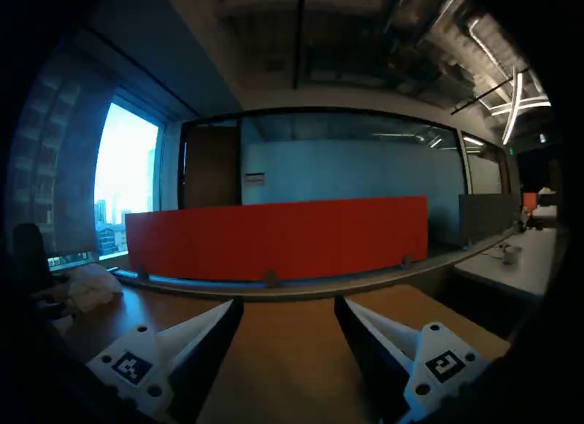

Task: Fold towel

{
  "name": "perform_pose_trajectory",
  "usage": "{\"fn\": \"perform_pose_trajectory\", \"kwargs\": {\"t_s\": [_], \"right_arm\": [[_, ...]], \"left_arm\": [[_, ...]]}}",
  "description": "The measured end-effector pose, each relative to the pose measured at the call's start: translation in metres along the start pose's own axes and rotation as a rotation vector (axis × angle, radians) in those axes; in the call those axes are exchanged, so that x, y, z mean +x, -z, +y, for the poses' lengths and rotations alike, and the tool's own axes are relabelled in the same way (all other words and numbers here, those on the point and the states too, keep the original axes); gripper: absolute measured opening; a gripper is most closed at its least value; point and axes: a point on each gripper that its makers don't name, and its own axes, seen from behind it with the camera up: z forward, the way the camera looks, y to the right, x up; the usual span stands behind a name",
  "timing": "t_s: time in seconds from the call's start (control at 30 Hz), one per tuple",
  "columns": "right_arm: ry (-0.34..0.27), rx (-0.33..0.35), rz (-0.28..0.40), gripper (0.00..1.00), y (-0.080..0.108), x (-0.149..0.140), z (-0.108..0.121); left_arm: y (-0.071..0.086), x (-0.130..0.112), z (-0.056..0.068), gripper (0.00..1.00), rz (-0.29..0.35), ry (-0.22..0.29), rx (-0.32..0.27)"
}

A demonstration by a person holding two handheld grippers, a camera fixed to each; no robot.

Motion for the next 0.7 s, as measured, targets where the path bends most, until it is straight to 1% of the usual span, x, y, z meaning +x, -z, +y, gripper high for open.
{"fn": "perform_pose_trajectory", "kwargs": {"t_s": [0.17,0.37,0.57,0.7], "right_arm": [[-0.018,0.0,0.007,0.99,0.002,-0.021,0.011],[-0.026,0.0,0.017,0.99,0.004,-0.04,0.016],[-0.014,-0.008,0.016,0.99,0.005,-0.06,0.019],[-0.013,-0.016,0.018,0.99,0.005,-0.069,0.02]], "left_arm": [[0.0,-0.001,0.001,0.95,0.0,-0.001,0.0],[0.0,-0.003,0.001,0.96,0.001,0.001,0.0],[0.0,-0.003,0.001,0.95,0.001,0.0,0.0],[0.0,-0.003,0.001,0.95,0.001,0.001,0.0]]}}
